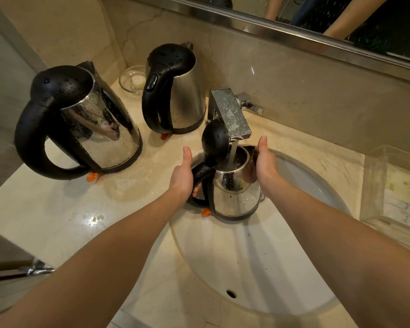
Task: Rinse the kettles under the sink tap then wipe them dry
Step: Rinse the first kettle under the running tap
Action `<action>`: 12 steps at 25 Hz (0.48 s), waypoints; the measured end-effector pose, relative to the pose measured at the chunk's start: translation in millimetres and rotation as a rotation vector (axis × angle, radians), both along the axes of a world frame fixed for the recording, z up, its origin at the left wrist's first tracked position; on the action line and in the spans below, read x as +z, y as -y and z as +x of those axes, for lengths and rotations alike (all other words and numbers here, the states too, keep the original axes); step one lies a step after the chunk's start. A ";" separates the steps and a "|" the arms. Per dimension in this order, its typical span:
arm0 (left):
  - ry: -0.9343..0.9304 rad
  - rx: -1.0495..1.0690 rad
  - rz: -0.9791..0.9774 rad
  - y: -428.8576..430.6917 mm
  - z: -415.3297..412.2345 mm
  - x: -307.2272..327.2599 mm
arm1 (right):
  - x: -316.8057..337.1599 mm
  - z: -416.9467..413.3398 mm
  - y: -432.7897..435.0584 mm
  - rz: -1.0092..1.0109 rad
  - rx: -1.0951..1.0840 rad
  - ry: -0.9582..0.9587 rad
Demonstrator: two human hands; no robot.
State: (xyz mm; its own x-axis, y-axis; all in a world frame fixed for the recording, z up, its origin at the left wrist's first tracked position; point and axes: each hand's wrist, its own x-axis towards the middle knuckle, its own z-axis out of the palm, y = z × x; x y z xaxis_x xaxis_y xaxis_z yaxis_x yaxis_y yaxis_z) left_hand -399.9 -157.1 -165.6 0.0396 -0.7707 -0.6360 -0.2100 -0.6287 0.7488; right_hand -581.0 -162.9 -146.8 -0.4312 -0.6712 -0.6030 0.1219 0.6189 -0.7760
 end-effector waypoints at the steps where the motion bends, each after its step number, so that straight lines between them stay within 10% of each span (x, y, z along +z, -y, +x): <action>1: 0.001 0.001 -0.004 -0.1 -0.3 0.2 | 0.1 -0.3 0.0 0.004 0.004 0.001; 12: -0.001 0.012 -0.015 -2.5 0.4 0.8 | -2.9 -2.3 -1.4 -0.015 0.021 -0.050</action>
